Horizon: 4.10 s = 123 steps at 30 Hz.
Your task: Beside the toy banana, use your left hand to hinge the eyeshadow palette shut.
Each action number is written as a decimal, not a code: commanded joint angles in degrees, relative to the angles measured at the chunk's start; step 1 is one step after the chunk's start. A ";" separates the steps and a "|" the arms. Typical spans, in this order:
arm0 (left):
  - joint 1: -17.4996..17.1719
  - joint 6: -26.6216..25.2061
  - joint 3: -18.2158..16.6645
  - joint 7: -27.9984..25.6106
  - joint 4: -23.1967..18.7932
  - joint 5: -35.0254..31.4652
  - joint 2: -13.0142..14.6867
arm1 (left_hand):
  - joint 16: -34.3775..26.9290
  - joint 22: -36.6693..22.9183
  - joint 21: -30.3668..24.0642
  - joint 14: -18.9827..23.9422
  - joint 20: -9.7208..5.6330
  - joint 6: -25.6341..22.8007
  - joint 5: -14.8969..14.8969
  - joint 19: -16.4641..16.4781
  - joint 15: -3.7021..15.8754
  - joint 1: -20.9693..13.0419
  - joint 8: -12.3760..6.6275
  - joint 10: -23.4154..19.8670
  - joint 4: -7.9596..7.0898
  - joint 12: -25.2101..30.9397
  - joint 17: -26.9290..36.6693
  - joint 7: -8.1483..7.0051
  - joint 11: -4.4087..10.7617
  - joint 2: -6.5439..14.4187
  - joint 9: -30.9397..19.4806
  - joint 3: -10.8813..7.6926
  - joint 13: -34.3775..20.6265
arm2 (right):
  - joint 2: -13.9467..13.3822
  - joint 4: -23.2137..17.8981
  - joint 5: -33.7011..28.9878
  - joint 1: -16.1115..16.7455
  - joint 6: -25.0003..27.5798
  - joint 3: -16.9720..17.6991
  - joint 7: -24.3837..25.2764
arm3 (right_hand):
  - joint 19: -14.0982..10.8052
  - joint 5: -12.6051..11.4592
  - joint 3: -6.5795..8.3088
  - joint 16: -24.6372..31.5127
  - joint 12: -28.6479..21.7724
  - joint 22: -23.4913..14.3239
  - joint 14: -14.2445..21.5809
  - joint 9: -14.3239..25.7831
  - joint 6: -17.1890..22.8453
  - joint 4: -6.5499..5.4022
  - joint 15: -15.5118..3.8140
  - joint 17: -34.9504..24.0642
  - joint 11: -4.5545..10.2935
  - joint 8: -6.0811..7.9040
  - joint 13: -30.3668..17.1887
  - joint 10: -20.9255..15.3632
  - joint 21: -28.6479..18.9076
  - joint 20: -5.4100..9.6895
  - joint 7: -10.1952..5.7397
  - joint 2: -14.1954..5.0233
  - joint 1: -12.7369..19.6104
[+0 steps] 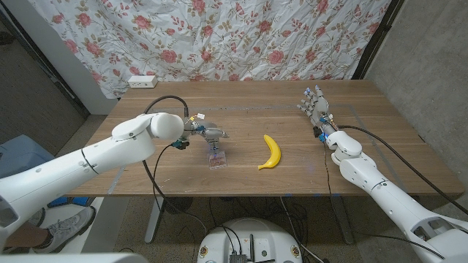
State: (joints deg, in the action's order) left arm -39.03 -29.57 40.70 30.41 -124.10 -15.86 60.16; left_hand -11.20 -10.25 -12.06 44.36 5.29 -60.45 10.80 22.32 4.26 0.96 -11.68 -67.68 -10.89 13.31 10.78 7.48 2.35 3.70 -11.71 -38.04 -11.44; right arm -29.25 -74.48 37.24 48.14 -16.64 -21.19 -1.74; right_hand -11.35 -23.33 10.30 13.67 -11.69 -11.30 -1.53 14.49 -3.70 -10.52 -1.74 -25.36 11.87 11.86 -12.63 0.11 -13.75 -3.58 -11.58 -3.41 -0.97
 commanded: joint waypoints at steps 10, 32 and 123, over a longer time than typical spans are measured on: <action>-9.04 4.73 -7.50 -10.50 -3.80 2.96 3.95 | 0.71 -0.13 1.29 -3.67 0.31 1.86 -0.17 -3.86 -1.14 -0.60 0.55 4.01 0.07 -1.46 0.09 -0.05 0.31 7.27 0.08 -1.02 -0.03 | 0.02 -0.01 -0.01 -0.01 0.01 -0.01 0.02 | -0.35 -0.23 -0.04 0.20 -0.27 -0.14 -0.26 0.10 0.13 -0.47 -7.98 -0.19 0.50 0.32 -0.28 -0.09 -0.24 0.07 -0.41 -6.29 -0.06; -23.03 21.42 -19.06 -23.68 -3.14 9.10 11.94 | 1.46 0.29 1.54 -10.79 0.75 8.25 0.06 -9.32 -1.61 -3.76 1.16 12.83 3.62 -2.90 -0.95 -1.41 0.89 6.88 0.40 -9.67 0.19 | 0.03 0.00 -0.02 0.00 0.00 -0.02 0.03 | -0.35 -0.23 -0.04 0.20 -0.27 -0.14 -0.26 0.10 0.10 -0.47 -7.95 -0.19 0.50 0.30 -0.28 -0.09 -0.24 0.07 -0.37 -6.29 -0.06; -29.88 79.81 -25.37 -46.58 37.28 -17.50 2.18 | 1.38 -0.18 2.03 -49.53 -2.82 51.00 0.42 -35.36 -2.85 0.52 1.98 60.64 -0.92 -3.33 -0.07 -14.56 6.13 6.70 1.53 2.41 1.42 | 0.02 0.00 -0.01 0.00 -0.01 -0.01 0.02 | -0.34 -0.23 -0.05 0.22 -0.28 -0.14 -0.22 0.09 0.10 -0.47 -7.90 -0.18 0.49 0.31 -0.28 -0.12 -0.24 0.09 -0.42 -6.29 -0.06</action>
State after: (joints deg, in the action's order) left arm -71.37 48.00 12.64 -16.48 -89.42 -30.03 61.82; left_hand -9.93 -10.29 -10.06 -4.42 2.55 -9.79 10.63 -9.61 1.43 0.98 -9.52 -7.44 -11.85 9.93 10.55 -6.94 8.39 3.69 -10.13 -35.94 -9.85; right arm -29.23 -74.48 37.23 48.15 -16.64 -21.20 -1.72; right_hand -11.35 -23.33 10.30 13.67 -11.69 -11.30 -1.53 14.49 -3.70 -10.52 -1.73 -25.35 11.87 11.86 -12.63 0.11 -13.75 -3.58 -11.58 -3.41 -0.97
